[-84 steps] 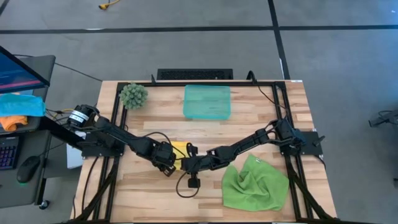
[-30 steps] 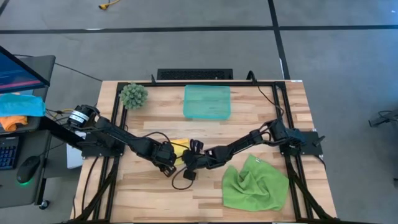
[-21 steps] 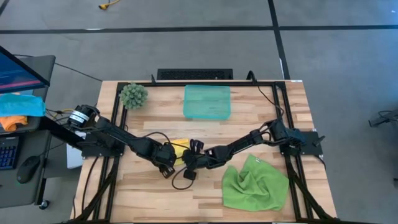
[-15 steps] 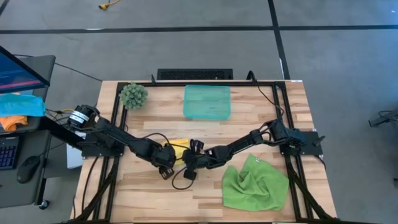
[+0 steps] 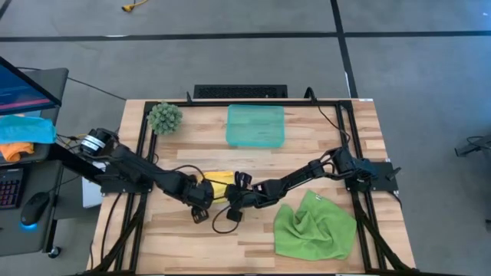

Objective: Roll microfiber towels into tight, uniform cylinder then place into a basket
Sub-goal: Roll the yellow microfiber cloth

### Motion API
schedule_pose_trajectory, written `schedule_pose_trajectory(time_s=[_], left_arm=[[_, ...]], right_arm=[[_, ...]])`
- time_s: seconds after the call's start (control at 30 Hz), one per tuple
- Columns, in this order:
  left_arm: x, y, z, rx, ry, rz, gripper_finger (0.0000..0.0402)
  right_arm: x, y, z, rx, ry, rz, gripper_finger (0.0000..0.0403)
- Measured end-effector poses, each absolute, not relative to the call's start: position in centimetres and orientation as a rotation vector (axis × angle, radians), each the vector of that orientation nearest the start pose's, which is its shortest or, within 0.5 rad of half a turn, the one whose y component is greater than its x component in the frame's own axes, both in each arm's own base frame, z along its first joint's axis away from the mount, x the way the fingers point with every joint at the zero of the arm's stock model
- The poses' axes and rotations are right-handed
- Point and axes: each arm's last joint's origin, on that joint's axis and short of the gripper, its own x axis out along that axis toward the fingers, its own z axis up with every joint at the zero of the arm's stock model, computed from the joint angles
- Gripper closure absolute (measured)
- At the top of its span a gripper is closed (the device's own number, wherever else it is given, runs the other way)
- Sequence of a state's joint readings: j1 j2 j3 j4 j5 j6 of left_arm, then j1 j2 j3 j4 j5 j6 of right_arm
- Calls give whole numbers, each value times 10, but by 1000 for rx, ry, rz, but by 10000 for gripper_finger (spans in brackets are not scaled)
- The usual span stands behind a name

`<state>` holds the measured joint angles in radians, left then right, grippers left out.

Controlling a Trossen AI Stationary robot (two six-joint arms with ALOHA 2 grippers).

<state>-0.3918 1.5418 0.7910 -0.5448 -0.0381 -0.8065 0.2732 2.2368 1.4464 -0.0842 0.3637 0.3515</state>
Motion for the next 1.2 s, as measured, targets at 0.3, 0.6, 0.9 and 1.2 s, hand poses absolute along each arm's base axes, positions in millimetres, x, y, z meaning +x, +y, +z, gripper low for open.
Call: schedule_pose_trajectory(time_s=[0.3, 0.6, 0.9, 1.2], left_arm=[[216, -123, 188, -179, 1035, 179, 257], [219, -160, 173, 43, 909, 59, 258], [230, -152, 144, 104, 971, 192, 258], [231, -138, 142, 61, 996, 330, 258]], right_arm=[[444, 114, 105, 60, 816, -232, 390], [444, 113, 105, 61, 816, -231, 389], [444, 114, 105, 62, 816, -228, 388], [443, 114, 105, 63, 822, -222, 388]])
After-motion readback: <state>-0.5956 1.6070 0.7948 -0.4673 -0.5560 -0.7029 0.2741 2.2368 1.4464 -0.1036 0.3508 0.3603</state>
